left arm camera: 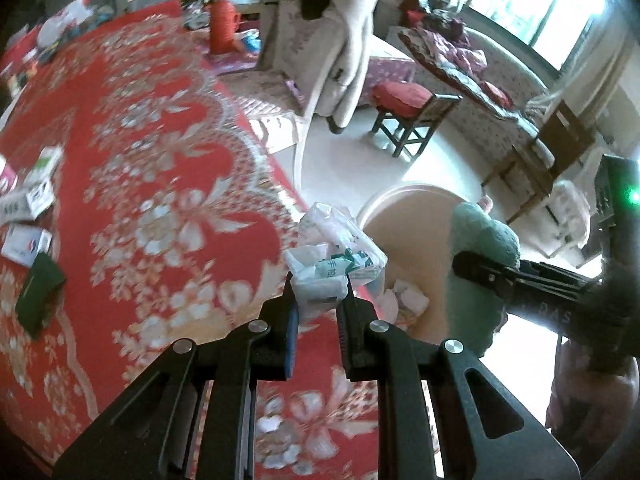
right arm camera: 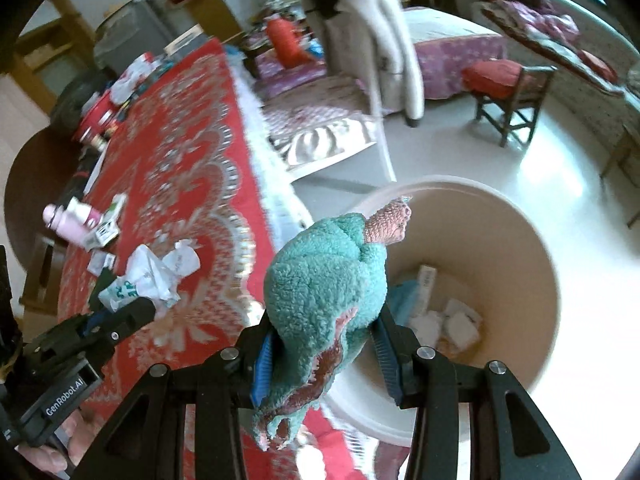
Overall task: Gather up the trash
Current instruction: 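Carry the towel and tissue with both tools over the bucket, then open both tools to drop the towel and tissue into the bucket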
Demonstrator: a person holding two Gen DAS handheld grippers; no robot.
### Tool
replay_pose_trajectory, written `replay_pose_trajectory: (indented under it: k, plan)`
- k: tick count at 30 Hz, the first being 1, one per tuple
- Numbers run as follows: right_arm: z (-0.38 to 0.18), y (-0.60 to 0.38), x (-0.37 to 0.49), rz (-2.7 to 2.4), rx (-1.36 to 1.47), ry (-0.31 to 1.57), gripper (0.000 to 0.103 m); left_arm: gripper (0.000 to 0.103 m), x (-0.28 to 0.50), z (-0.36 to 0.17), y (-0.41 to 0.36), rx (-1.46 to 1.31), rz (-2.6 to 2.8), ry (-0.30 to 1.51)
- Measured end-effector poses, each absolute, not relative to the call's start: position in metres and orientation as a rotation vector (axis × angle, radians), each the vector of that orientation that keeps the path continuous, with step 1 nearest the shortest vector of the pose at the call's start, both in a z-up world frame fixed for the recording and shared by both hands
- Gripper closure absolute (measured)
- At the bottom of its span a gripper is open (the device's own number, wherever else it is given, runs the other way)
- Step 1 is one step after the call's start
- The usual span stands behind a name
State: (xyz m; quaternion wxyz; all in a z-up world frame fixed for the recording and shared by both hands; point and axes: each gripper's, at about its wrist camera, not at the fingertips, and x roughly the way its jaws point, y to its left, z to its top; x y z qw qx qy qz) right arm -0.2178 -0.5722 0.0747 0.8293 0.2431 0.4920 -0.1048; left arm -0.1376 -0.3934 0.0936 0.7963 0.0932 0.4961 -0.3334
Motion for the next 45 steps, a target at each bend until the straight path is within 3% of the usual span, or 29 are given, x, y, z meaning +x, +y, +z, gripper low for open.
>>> replay_pose_trajectory:
  k: [20, 41, 45]
  plan:
    - [0.061, -0.636, -0.264, -0.365, 0.572, 1.038, 0.060, 0.089, -0.159, 0.094, -0.487, 0.278, -0.829, 0.883]
    - [0.035, -0.651, -0.268, -0.398, 0.612, 1.095, 0.058, 0.089, -0.153, 0.060, -0.514, 0.298, -0.826, 0.973]
    - [0.034, -0.653, -0.268, -0.425, 0.626, 1.101, 0.050, 0.087, -0.149, 0.055, -0.513, 0.288, -0.819, 1.002]
